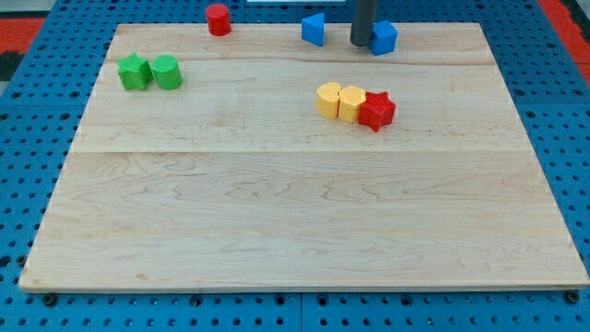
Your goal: Place the yellow heart at the center left side of the board
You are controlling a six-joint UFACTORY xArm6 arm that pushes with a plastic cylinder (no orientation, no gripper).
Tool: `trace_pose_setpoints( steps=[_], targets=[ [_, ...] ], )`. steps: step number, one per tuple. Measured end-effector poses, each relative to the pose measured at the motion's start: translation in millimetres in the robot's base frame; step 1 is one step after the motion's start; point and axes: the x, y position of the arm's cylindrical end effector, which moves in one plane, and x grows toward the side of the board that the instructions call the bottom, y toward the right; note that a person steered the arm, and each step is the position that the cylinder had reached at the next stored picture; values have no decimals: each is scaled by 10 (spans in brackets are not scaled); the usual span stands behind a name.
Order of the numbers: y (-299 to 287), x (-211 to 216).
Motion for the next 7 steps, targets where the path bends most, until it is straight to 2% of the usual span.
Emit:
trace_pose_setpoints(
  steps=[1, 2, 3, 4, 6, 7],
  targets=[
    [55, 131],
    [512, 68],
    [661, 130],
    [90, 286],
    [-99, 290],
    [-661, 288]
  ],
)
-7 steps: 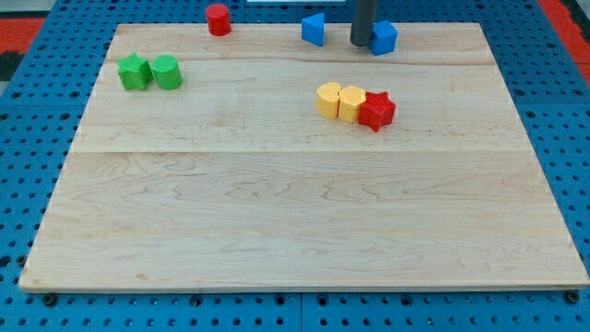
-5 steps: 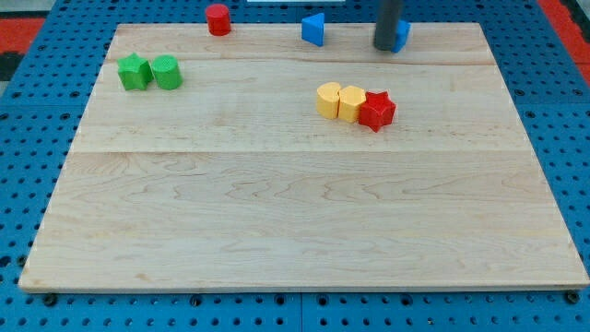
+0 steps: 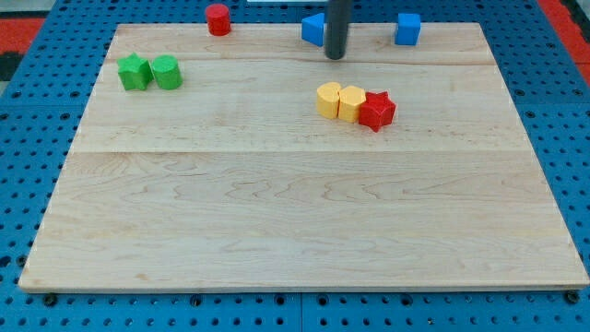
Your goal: Place the yellow heart at the center left side of the board
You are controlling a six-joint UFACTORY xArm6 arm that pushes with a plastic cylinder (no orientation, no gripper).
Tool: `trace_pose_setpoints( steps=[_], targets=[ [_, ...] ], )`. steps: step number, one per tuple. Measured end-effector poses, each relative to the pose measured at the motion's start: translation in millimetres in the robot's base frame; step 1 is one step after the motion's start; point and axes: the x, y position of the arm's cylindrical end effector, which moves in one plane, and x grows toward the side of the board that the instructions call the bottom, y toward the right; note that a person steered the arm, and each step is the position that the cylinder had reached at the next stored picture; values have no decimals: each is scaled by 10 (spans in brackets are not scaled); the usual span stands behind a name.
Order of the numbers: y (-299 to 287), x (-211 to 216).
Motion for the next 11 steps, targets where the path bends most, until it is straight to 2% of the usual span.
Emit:
trace_pose_setpoints(
  steps=[2, 3, 4, 5, 7, 8, 9, 10, 11],
  targets=[
    [-1082, 65],
    [71, 288],
    [516, 736],
    [232, 993],
    [-1427, 1121],
    [-1488, 1171],
    [-1184, 1330],
    [-1927, 1348],
    [-2000, 1344]
  ],
)
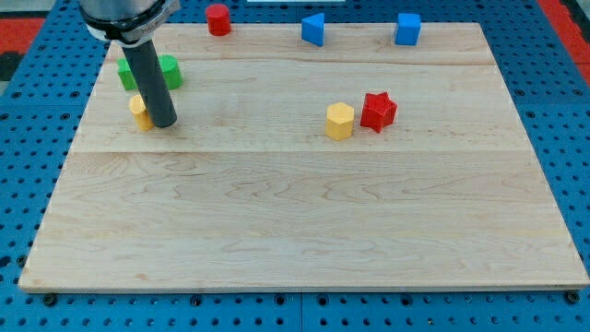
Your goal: Place the yellow heart at the center left side of the board
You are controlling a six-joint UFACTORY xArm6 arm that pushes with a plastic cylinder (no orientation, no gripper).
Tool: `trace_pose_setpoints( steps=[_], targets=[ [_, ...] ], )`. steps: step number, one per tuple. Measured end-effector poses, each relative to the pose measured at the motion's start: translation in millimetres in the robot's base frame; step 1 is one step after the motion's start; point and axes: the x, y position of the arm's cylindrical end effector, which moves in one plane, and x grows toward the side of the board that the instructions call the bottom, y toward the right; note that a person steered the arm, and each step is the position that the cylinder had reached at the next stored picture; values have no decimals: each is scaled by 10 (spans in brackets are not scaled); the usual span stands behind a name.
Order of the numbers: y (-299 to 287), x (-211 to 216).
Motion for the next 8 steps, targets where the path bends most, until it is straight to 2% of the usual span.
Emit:
trace_pose_setpoints(
  steps=[1, 3, 5, 8],
  targets=[
    [-76, -188],
    [-363, -283],
    [-99, -335],
    [-124, -402]
  ],
)
